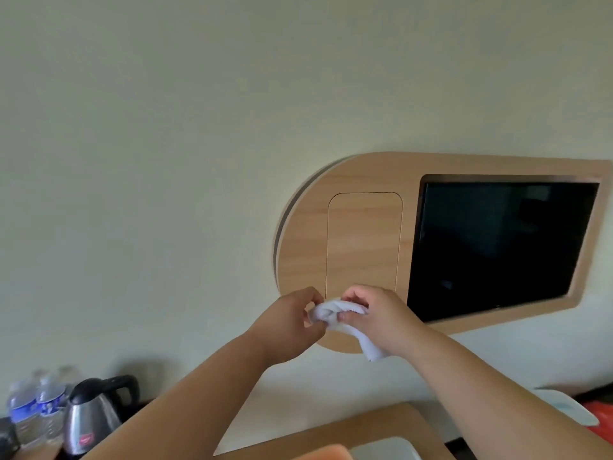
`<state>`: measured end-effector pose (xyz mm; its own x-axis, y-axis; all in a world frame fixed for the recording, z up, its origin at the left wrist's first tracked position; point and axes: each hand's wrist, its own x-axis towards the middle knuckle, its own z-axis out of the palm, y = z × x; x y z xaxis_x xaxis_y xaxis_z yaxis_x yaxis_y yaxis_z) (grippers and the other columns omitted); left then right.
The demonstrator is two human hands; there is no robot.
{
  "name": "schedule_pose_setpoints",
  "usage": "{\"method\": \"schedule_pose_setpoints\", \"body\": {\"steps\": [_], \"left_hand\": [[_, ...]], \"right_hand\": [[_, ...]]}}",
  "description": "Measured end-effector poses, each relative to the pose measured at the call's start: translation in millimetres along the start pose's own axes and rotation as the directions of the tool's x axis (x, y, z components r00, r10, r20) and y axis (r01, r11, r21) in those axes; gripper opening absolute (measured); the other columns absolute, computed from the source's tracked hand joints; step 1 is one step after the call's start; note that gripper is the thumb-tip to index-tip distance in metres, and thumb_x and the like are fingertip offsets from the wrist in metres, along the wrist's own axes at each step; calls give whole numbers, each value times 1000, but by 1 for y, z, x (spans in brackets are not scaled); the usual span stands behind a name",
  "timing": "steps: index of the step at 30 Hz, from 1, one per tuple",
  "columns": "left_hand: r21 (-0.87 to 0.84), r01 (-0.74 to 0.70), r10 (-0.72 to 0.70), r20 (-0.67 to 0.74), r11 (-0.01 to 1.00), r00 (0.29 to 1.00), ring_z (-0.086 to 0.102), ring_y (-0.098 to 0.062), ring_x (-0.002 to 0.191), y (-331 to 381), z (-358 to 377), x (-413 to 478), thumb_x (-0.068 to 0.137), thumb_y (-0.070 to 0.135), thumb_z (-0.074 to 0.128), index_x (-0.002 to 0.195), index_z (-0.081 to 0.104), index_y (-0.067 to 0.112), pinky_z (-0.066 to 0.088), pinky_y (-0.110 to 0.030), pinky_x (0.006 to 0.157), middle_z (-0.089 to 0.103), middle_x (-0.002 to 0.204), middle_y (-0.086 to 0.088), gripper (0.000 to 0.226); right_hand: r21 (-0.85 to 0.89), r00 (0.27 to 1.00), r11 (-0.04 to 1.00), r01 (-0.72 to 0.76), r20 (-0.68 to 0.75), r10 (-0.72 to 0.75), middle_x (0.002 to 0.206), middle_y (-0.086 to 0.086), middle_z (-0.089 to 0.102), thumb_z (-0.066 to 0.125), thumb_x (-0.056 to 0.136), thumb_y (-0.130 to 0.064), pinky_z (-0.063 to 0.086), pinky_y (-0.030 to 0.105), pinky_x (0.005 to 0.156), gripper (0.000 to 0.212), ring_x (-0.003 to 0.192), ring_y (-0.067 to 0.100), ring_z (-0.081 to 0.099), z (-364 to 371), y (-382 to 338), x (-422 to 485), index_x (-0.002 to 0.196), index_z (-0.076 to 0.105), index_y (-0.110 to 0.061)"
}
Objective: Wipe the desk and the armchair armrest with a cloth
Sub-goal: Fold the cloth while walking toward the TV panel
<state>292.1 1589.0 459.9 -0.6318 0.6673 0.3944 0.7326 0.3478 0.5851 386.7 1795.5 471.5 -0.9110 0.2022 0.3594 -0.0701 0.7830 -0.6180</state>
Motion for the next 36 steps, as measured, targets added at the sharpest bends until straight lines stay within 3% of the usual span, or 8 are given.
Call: {"method": "schedule_pose_setpoints", "body": {"steps": [8,14,21,27,32,36], "left_hand": [[42,69,-66,-70,997,995,68,-15,85,-30,-8,42,86,50,63,109,56,44,59,-45,79,71,104,7,25],[76,96,-90,-80,992,993,66,-16,83,-56,-6,75,88,46,63,108,54,42,58,-45,78,71,97,6,22],[127,150,-140,-91,980,986,65,-17,87,-80,18,100,87,45,60,110,56,35,56,-45,78,70,97,7,26],[151,302,-285,-129,941,950,65,-17,92,-108,63,93,87,44,60,113,55,36,55,-48,80,69,99,9,28],[167,440,-421,-137,883,897,64,-15,94,-146,133,70,89,44,61,116,54,36,55,-41,78,67,103,12,30],[148,527,-524,-63,837,849,66,-19,94,-188,205,42,88,41,62,120,53,35,55,-40,79,67,104,12,33]], "right_hand": [[53,992,992,118,49,-120,83,-16,70,76,86,-39,46,27,67,8,71,0,58,12,19,74,88,69,-41],[42,984,989,141,103,-145,83,-12,71,75,86,-41,47,30,67,8,77,11,63,20,37,120,90,69,-41],[87,971,984,157,166,-169,79,-16,69,80,89,-33,43,24,63,14,70,2,57,40,77,158,85,68,-39],[158,936,969,189,269,-226,78,-12,69,80,89,-33,39,20,58,13,65,1,52,76,123,169,84,69,-35],[210,892,963,169,383,-240,69,-18,63,82,87,-32,34,16,54,14,60,2,49,129,183,156,84,68,-33],[175,850,977,121,490,-193,75,-12,68,81,88,-31,36,17,55,12,66,1,54,187,245,131,87,69,-31]]}}
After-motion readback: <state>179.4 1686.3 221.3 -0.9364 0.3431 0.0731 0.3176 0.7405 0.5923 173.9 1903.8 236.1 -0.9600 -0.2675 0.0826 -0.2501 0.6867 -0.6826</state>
